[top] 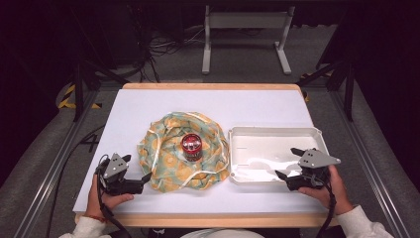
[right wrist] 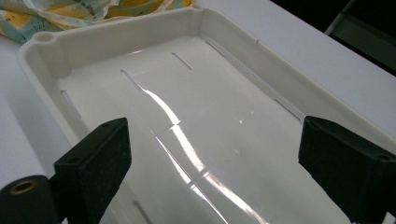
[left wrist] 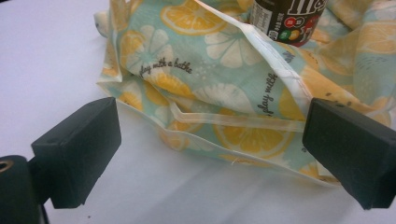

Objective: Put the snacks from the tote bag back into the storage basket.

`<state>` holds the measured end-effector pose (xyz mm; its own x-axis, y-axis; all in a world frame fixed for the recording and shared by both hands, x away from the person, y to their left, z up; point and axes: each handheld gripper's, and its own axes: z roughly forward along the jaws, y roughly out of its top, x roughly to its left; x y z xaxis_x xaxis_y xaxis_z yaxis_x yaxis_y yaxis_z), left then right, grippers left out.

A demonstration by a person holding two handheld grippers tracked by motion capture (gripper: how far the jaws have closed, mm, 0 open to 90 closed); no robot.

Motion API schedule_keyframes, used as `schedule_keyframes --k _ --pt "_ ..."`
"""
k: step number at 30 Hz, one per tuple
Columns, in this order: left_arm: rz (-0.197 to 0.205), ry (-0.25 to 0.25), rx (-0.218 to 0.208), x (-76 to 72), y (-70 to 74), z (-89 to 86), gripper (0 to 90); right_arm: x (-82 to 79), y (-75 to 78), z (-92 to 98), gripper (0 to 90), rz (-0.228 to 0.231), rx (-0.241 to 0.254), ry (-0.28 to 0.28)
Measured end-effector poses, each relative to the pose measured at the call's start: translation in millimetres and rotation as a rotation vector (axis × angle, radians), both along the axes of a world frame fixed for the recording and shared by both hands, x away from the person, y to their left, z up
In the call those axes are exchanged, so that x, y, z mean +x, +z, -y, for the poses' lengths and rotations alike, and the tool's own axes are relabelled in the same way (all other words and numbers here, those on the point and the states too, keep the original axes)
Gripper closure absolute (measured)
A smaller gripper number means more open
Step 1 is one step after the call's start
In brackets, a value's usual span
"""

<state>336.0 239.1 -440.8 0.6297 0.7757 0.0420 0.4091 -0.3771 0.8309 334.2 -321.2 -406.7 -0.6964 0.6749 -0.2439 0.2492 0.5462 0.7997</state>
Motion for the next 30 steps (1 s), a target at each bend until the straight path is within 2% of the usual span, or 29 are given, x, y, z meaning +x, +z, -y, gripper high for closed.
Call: schedule_keyframes --k 3,5,13,15,20,23,25,30 --pt "-0.001 0.0 0.01 -0.4 -1.3 -0.4 5.6 0.0 0.8 0.9 10.1 0.002 0.004 -0.007" --pt "0.002 -0.001 -0.012 -1.8 -1.5 -2.0 5.9 -0.4 1.1 -0.7 10.1 0.006 0.002 -0.006" --pt "0.014 -0.014 -0.002 -1.5 2.7 0.3 6.7 -1.8 -0.4 -3.3 10.0 -0.004 -0.016 -0.007" --pt "-0.002 -0.004 0.016 -0.5 4.8 2.4 7.2 -2.7 0.2 -2.2 10.0 -0.001 -0.011 -0.01" --pt "-0.023 0.006 0.021 -0.1 11.4 3.1 8.5 -3.0 -0.6 -2.9 9.9 -0.004 -0.018 -0.01" --pt "-0.025 -0.019 0.041 0.3 15.6 6.6 8.6 -4.0 -0.9 -2.7 9.8 -0.005 -0.02 -0.011" --pt "-0.031 -0.017 0.053 1.6 17.7 9.9 8.6 -4.3 -1.0 -1.9 9.8 -0.006 -0.017 -0.013" --pt "-0.029 -0.037 0.045 3.9 23.9 16.7 8.6 -4.8 -1.3 -1.9 9.7 -0.008 -0.02 -0.014"
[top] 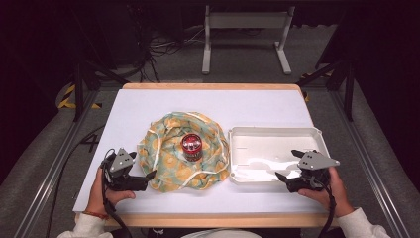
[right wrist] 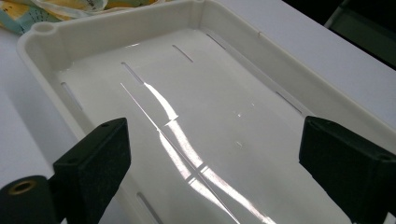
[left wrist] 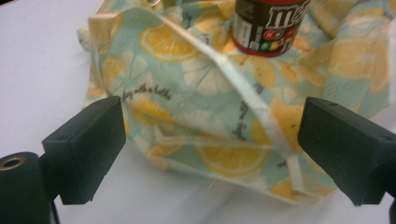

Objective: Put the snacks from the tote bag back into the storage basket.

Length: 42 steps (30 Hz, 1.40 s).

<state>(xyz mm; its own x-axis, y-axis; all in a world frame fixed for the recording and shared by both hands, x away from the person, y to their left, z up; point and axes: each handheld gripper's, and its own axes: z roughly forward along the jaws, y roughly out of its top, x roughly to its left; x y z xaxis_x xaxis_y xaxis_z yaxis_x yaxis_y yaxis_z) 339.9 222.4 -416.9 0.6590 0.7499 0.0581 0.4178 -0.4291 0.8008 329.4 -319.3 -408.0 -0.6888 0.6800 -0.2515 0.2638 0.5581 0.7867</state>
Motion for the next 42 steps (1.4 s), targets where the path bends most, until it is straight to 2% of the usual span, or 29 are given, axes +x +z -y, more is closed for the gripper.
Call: schedule_keyframes --k 1,5,10,12,17,20,24,31,34,39,42 --pt "-0.01 0.0 0.014 1.7 5.1 4.8 8.5 0.1 -0.1 0.0 9.7 -0.001 0.0 0.0" --pt "-0.032 0.009 0.018 4.1 12.6 12.3 7.9 0.3 -0.2 -0.3 9.7 -0.002 -0.002 0.002" --pt "-0.061 0.005 -0.016 5.7 30.5 21.2 8.0 0.3 -0.6 -0.5 9.7 -0.006 -0.003 0.004" --pt "-0.063 0.005 -0.012 6.0 33.7 23.6 8.0 0.2 -0.9 -0.8 9.7 -0.006 -0.005 0.002" --pt "-0.073 0.021 0.029 13.1 44.5 35.0 8.4 0.1 -1.0 -1.2 9.7 -0.006 -0.005 0.002" --pt "-0.091 0.018 0.03 19.0 49.4 42.9 9.4 0.2 -1.2 -1.0 9.7 -0.007 -0.008 0.004" --pt "-0.096 0.018 0.034 26.3 58.0 54.8 10.8 0.3 -1.6 -0.9 9.6 -0.006 -0.013 0.004" --pt "-0.121 0.005 0.061 39.2 62.6 78.1 13.3 0.2 -2.0 -1.4 9.5 -0.005 -0.031 0.003" --pt "-0.141 -0.003 0.06 44.9 61.5 85.8 14.1 0.2 -2.5 -1.8 9.5 -0.002 -0.034 0.006" --pt "-0.17 0.005 0.043 52.0 60.0 94.5 14.5 0.0 -3.3 -2.9 9.4 -0.009 -0.037 0.009" --pt "-0.204 -0.004 0.021 57.0 59.6 102.5 18.7 0.1 -3.5 -3.1 9.3 -0.01 -0.043 0.013"
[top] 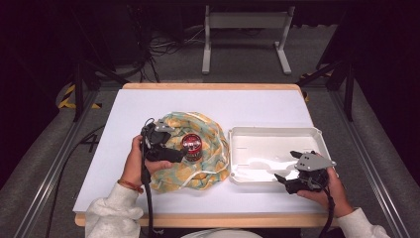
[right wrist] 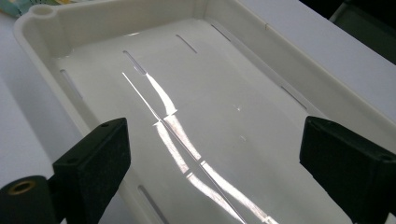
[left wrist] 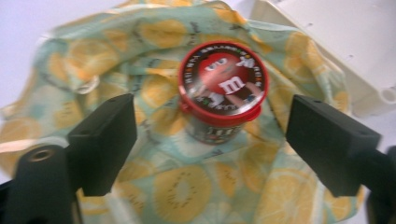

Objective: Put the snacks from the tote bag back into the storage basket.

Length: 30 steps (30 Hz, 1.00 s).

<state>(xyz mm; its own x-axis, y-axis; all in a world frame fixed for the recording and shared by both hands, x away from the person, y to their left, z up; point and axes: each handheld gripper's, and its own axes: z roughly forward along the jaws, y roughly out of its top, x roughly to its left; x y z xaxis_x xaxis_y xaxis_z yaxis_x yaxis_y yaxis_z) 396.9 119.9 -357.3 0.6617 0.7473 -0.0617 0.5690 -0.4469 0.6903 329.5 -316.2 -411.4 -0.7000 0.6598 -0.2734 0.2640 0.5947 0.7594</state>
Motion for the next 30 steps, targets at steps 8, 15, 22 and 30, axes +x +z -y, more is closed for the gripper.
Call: schedule_keyframes --k 8,15,22,30 --pt "-0.068 0.043 0.023 15.8 -5.1 26.4 19.3 -0.2 -0.3 -0.4 9.4 -0.004 0.001 0.004" --pt "-0.132 0.069 0.046 32.7 -15.2 36.4 20.8 -0.3 -0.4 0.4 9.5 -0.006 0.005 0.007" --pt "-0.18 0.075 0.033 43.5 -24.5 41.1 18.7 -0.9 -0.3 -0.9 9.6 -0.003 0.002 0.011" --pt "-0.199 0.075 0.042 49.9 -34.5 49.6 22.8 -1.6 -0.2 -1.9 9.7 -0.004 0.002 0.015"
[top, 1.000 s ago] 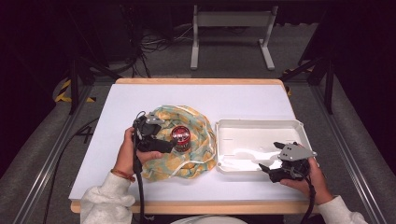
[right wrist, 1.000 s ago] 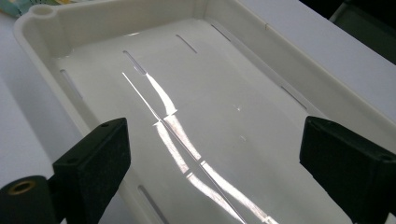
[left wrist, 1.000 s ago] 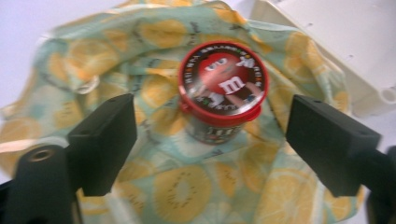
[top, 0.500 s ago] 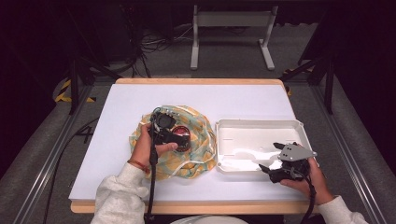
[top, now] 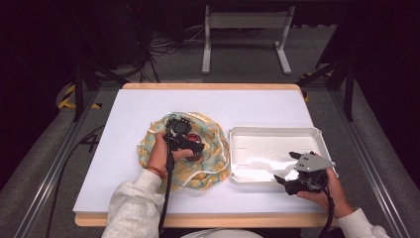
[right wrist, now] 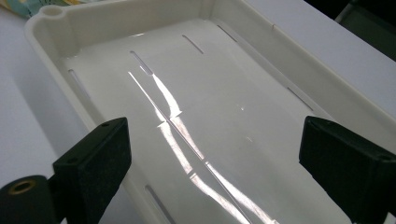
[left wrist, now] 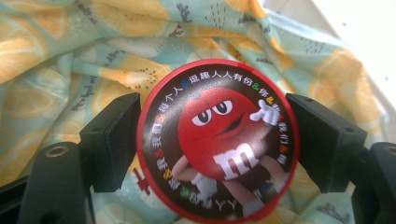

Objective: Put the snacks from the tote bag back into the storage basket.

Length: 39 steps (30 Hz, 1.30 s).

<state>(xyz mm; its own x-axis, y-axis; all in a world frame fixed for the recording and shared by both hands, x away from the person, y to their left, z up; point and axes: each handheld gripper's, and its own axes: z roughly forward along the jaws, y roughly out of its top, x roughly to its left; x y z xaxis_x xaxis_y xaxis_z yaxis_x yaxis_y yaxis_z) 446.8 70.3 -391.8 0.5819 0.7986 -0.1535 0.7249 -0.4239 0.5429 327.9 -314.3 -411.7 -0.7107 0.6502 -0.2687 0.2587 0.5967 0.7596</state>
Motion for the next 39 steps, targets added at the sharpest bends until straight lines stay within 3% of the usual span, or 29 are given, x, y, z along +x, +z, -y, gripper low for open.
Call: schedule_keyframes --k 5,14,20,33,39 --pt "-0.002 -0.003 0.002 0.8 -2.0 -0.1 22.7 -0.6 0.2 -1.3 9.7 0.005 -0.003 0.006" --pt "0.05 0.013 0.032 -4.3 -0.1 4.6 25.1 -0.6 0.1 -0.8 9.6 0.003 0.0 0.008" --pt "0.054 0.015 0.031 -5.9 2.0 4.7 25.4 -0.4 0.2 -0.5 9.5 0.002 0.0 0.009" --pt "0.075 0.015 -0.004 -7.7 23.1 -4.0 25.6 0.2 0.2 -0.8 9.4 0.001 -0.001 0.007" --pt "0.096 0.033 0.003 -11.9 33.5 -7.5 25.6 -1.1 0.5 -1.0 9.5 0.007 -0.007 0.006"
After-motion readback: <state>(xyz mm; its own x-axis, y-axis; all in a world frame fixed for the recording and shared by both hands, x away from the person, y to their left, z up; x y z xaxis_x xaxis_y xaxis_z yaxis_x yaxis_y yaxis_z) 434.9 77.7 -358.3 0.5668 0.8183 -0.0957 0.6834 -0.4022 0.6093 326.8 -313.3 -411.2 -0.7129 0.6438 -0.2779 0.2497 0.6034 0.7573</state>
